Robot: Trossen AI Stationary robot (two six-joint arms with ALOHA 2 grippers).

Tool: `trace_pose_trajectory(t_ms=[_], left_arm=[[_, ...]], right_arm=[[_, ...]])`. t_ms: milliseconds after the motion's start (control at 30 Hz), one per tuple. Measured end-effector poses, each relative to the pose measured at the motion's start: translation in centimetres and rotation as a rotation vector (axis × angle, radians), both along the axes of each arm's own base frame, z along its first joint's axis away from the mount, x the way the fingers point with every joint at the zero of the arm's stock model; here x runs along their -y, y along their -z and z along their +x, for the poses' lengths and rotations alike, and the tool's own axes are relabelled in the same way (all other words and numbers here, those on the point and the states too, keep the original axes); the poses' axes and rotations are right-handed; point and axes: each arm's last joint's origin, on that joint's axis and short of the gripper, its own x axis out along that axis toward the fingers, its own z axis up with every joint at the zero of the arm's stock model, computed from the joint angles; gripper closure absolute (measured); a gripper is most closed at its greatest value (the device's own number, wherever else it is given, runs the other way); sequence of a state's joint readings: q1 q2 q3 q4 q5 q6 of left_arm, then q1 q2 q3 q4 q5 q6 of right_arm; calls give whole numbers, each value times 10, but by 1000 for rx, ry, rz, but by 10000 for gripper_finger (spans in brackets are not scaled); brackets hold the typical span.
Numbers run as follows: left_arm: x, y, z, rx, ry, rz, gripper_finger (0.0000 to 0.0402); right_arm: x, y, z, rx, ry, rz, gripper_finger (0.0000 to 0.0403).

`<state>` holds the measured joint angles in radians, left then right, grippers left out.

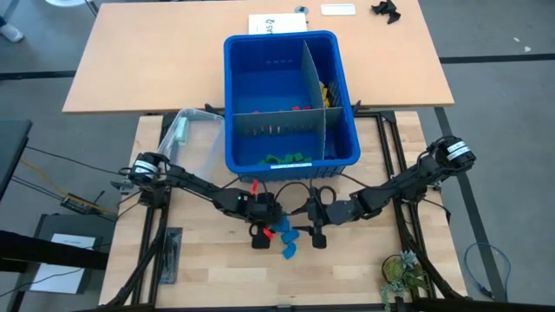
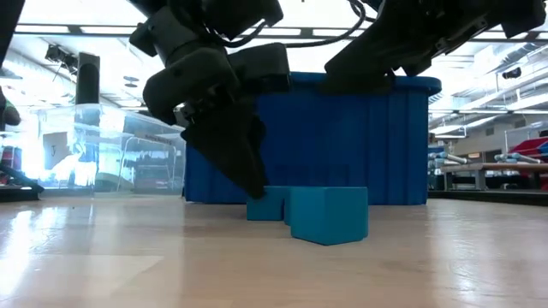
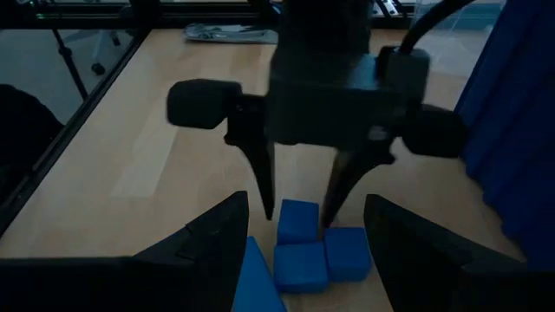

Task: Sort blocks
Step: Put the blue block into the blue bin

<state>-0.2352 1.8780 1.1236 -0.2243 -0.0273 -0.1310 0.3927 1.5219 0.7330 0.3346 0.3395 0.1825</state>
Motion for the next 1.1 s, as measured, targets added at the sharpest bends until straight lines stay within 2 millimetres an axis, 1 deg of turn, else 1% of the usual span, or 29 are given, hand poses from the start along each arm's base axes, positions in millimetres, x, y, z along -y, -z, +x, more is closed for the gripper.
trace_pose_trajectory(t_ms=[100,200,333,433,533,633,733,900,1000,1100], left_arm=[[0,2,1,3,22,9,228],[1,3,3,15,26,-2,250],[1,3,3,15,26,-4,261],[0,-2,1,11,-1,-19,262],[1,-16,-1,40,-36,-55,262],[3,-40,-5,104,-42,-76,262],[3,-67,-11,171,-48,-99,262],[-2,-109,-19,283,-67,-187,262],[-2,-122,-22,313,-67,-248,262],[0,-128,-20,343,-59,-302,262]], right_arm=[[0,0,0,0,1,0,174],[0,0,0,0,0,0,174],[0,0,0,1,-2,1,174],[0,-3,-1,8,-18,-32,174],[-3,-14,-7,46,-61,-83,174],[-9,-28,-14,102,-119,-164,174],[-14,-37,-22,141,-173,-334,174],[-25,-40,-28,157,-248,-655,174],[-28,-47,-28,172,-222,-785,174],[-30,-59,-24,192,-198,-885,174]])
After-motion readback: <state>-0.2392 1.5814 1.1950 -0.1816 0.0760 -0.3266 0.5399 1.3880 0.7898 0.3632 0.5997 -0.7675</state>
